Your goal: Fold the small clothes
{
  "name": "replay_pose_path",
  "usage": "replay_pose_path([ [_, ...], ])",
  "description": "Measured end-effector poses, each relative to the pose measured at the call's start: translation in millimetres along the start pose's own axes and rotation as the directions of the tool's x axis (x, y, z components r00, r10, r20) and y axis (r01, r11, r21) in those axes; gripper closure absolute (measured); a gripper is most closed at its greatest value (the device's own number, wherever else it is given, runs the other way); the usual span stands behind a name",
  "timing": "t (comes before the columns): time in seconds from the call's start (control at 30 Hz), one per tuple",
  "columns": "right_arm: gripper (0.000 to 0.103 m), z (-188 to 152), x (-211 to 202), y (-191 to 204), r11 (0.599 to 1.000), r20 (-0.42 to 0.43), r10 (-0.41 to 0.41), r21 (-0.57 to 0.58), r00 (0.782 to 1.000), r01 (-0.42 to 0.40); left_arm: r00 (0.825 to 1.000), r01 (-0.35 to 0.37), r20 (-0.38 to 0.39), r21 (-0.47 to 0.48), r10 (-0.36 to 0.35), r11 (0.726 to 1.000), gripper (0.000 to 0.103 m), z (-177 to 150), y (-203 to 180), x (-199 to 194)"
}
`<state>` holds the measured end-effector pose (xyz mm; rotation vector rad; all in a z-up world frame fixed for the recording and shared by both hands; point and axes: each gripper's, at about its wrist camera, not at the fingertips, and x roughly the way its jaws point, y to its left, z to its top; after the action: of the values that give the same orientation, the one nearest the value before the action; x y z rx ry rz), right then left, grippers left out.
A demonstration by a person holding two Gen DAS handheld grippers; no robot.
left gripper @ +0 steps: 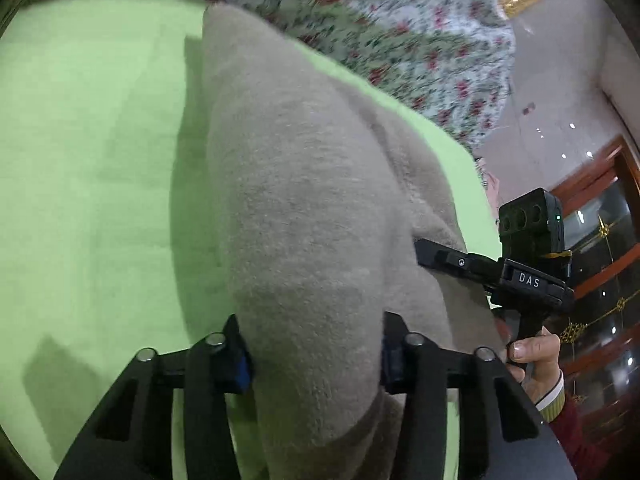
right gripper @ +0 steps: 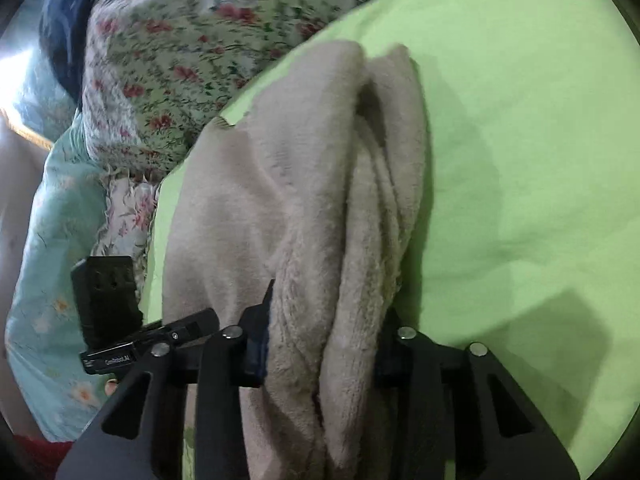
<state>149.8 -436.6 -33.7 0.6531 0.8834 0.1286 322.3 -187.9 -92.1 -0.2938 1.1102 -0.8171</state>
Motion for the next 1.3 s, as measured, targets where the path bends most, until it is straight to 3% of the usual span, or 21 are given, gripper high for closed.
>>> replay_pose_path([
  [0.23,0.070,-50.2,9.9,78.7,0.989,-0.021,0.113,-0.094,0.993,-0.115,0.994,-0.051,0.100,0.014,0.050,0.999,0.059,-65.7,9.7,-116.6],
  [0.47,0.070,-112.7,69.4,147.6,0.963,-0.106,0.212,-0.144,0.971,-0.226,0.977,-0.161,0.135,-0.033,0.164,0.986,0.059,-135.5,47.3,-207.2],
  [0.63,0.069,-137.4,92.6,167.4,0.963,-0.147,0.173,-0.182,0.974,-0.198,0.976,-0.171,0.119,-0.096,0.182,0.981,0.056,-173.6,87.1,-224.4],
  [0.73,0.065,-142.2,100.2,167.7,0.970,-0.151,0.117,-0.196,0.982,-0.146,0.978,-0.163,0.107,-0.159,0.181,0.974,0.046,-188.6,107.0,-218.2],
  [0.83,0.057,-141.8,96.8,161.1,0.978,-0.162,0.111,-0.160,0.981,-0.137,0.978,-0.131,0.131,-0.204,0.160,0.970,0.038,-194.5,112.9,-224.2],
  [0.9,0.054,-140.0,92.8,161.5,0.981,-0.169,0.089,-0.154,0.982,-0.115,0.970,-0.146,0.159,-0.221,0.183,0.964,0.034,-197.6,112.8,-233.6],
  [0.97,0.041,-135.6,82.2,161.1,0.986,-0.148,0.041,-0.156,0.988,-0.065,0.958,-0.158,0.200,-0.236,0.207,0.959,0.030,-202.2,114.6,-248.9],
  [1.0,0.040,-133.3,76.1,158.8,0.987,-0.130,0.031,-0.155,0.991,-0.051,0.952,-0.164,0.214,-0.242,0.217,0.956,0.029,-202.7,115.6,-254.7],
  [1.17,0.040,-100.9,46.9,161.8,0.989,0.042,0.013,-0.148,0.999,-0.006,0.932,-0.172,0.264,-0.285,0.249,0.943,0.028,-185.1,129.8,-277.8],
  [1.3,0.050,-74.0,69.9,178.1,0.987,0.044,0.004,-0.164,0.999,0.003,0.917,-0.198,0.273,-0.317,0.289,0.927,0.029,-160.1,138.9,-277.1],
])
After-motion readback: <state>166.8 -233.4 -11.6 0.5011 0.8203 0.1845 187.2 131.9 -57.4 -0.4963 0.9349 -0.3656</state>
